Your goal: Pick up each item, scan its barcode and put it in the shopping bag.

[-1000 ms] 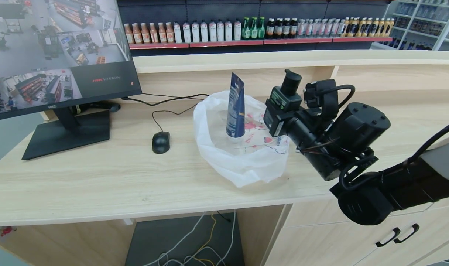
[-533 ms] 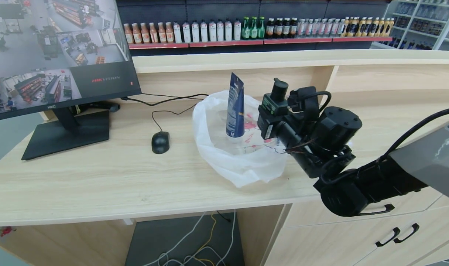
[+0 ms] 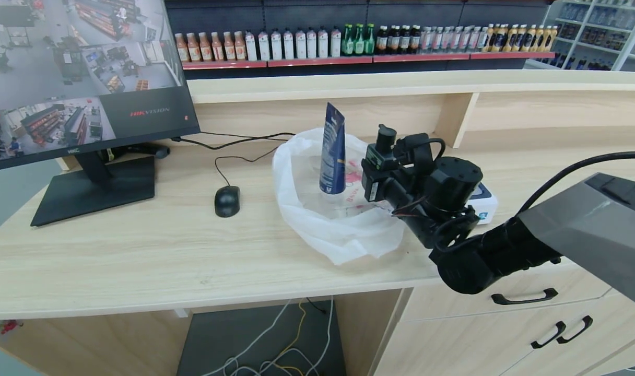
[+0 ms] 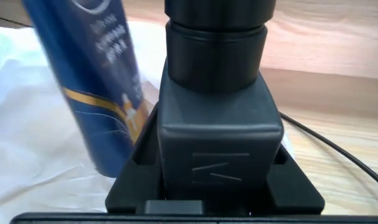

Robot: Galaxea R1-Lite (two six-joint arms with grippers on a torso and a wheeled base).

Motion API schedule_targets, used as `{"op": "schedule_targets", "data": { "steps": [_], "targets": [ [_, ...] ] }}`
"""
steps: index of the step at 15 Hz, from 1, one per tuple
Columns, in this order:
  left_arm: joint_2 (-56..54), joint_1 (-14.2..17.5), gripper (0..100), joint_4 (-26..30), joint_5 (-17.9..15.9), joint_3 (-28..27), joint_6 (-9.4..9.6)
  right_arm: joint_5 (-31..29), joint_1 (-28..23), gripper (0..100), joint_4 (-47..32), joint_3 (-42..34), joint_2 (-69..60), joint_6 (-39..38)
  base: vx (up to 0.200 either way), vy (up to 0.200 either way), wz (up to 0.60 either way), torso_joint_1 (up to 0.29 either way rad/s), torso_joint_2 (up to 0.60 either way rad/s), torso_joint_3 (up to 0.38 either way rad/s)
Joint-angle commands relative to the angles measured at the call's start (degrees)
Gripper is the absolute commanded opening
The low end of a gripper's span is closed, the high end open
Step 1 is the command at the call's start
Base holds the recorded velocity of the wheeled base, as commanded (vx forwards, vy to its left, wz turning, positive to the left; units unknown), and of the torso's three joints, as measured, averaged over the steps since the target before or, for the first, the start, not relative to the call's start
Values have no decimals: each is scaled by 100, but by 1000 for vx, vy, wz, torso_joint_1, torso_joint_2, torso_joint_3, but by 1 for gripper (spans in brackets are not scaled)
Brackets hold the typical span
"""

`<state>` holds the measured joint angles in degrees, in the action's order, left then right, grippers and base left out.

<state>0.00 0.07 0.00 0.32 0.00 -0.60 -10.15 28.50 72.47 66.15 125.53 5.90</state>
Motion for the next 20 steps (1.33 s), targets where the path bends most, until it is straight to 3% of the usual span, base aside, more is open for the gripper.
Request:
{"op": "schedule_targets", "data": {
  "steps": [1,20],
  "targets": [
    [0,1,100,0,3,0,-2,-4,-46,0,4,12,156,-10,0,0,0,0,0,0],
    [0,1,100,0,3,0,-2,-22,-108,0,56,188,675,-71,0,0,0,0,0,0]
  ]
}}
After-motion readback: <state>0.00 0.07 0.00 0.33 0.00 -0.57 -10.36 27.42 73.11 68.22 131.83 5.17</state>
